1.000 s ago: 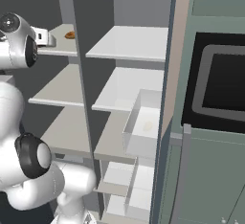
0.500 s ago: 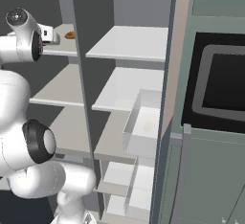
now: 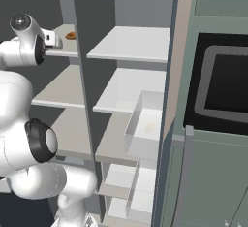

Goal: There's a chicken drumstick in the fridge that needs to be moved to the freezer for freezing. Pick up the chicken drumstick from the fridge, place it on any shelf in the freezer, and close the fridge and freezer doors when done.

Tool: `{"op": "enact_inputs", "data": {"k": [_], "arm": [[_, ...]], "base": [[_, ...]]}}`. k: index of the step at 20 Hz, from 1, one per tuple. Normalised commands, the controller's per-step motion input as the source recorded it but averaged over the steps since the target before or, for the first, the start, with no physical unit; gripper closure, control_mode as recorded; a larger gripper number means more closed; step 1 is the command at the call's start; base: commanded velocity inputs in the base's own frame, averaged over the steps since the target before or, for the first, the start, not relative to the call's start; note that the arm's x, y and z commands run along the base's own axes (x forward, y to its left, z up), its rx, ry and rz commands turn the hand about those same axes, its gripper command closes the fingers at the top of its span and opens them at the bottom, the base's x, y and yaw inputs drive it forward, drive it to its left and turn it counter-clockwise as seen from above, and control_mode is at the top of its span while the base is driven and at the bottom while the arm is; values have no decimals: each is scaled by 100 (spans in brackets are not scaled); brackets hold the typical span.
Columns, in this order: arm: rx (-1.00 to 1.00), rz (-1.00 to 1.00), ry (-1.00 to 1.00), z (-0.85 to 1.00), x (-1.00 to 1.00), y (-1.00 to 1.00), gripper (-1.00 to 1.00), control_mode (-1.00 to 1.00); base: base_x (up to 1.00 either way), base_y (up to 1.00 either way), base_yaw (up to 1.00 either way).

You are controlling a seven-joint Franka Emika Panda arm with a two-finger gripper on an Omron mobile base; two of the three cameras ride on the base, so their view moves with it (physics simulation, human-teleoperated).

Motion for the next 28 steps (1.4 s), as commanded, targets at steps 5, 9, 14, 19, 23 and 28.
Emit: {"op": "enact_inputs", "data": {"k": [5,9,14,19,23,28], "arm": [[-1,0,0,-21,9,8,100,-100],[0,0,0,-4,17,9,100,-100],[0,0,0,13,4,2,100,-100],[0,-1,0,32,2,4,100,-100],[0,-1,0,15,20,6,100,-100],[0,0,0,0,41,11,100,-100]], "base": [[0,0,0],[0,0,0],[0,0,0],[0,0,0],[0,0,0],[0,0,0]]}}
